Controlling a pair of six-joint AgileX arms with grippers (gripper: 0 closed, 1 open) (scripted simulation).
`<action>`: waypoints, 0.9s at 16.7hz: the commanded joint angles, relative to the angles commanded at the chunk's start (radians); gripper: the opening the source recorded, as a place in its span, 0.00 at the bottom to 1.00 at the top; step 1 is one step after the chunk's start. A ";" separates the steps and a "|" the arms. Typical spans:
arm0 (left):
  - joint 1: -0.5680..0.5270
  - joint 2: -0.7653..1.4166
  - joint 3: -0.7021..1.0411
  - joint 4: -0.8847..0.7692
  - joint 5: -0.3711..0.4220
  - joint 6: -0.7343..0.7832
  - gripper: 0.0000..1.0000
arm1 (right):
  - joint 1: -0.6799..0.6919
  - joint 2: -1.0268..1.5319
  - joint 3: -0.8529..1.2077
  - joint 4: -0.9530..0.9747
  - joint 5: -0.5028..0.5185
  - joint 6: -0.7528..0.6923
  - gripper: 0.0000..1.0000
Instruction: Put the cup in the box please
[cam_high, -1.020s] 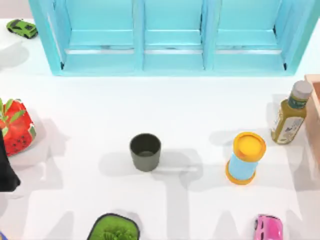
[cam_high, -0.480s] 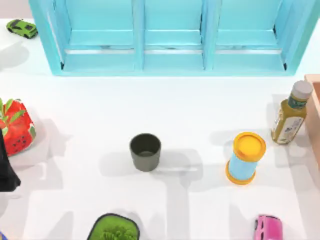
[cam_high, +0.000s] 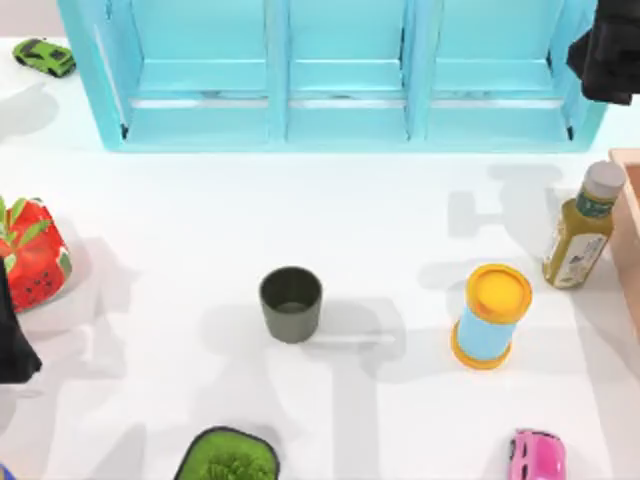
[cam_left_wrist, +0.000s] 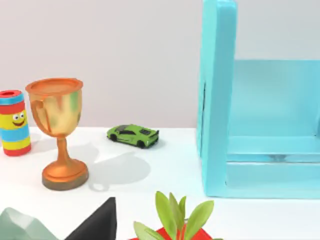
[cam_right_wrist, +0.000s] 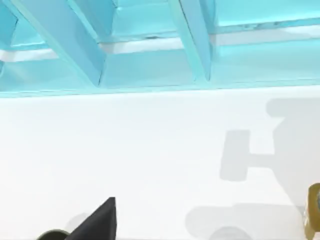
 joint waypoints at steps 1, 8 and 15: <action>0.000 0.000 0.000 0.000 0.000 0.000 1.00 | 0.034 0.103 0.112 -0.067 0.003 0.035 1.00; 0.000 0.000 0.000 0.000 0.000 0.000 1.00 | 0.267 0.800 0.874 -0.522 0.026 0.274 1.00; 0.000 0.000 0.000 0.000 0.000 0.000 1.00 | 0.441 1.320 1.447 -0.860 0.043 0.453 1.00</action>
